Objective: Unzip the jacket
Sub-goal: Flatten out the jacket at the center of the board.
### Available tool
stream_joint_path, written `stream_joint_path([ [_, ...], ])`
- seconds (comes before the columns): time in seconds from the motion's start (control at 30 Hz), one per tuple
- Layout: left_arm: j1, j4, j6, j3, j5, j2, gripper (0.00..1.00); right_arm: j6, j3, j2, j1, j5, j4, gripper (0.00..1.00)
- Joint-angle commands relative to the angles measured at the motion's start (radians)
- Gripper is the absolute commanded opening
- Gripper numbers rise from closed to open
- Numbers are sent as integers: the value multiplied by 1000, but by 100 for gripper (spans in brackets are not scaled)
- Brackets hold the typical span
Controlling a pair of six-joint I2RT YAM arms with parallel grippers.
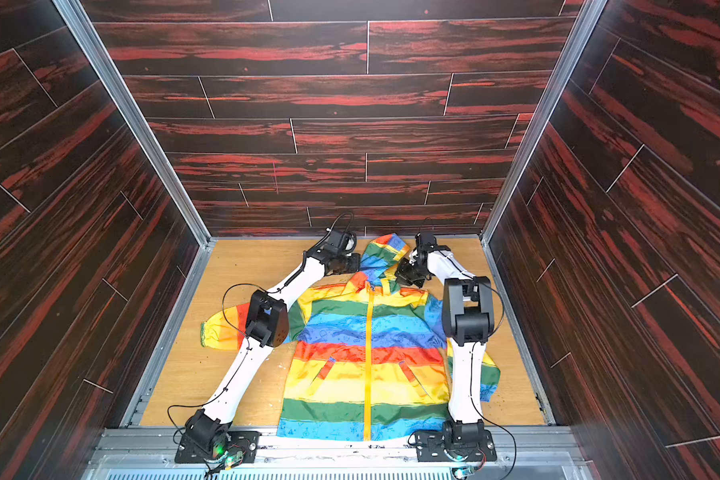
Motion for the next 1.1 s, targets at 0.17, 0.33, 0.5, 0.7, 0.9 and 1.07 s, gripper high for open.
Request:
stream_joint_path([
  [0.17, 114, 251, -172, -350, 35, -222, 0, 30, -46, -13, -1, 8, 41, 0],
  [0.33, 120, 257, -175, -373, 33, -231, 6, 26, -43, -5, -1, -9, 44, 0],
  [0.5, 120, 136, -109, -302, -44, -263, 75, -2, -29, -37, 3, 34, 38, 41],
  [0.7, 120, -7, 31, -348, -215, -441, 87, 6, -153, -229, 18, 410, 81, 61],
  [0.9, 33, 16, 105, -510, -25, -556, 66, -45, -295, -343, 53, 34, 219, 44],
  [1.07, -58, 2, 74, -579, 46, -543, 54, 37, -407, -369, 77, -191, 299, 30],
])
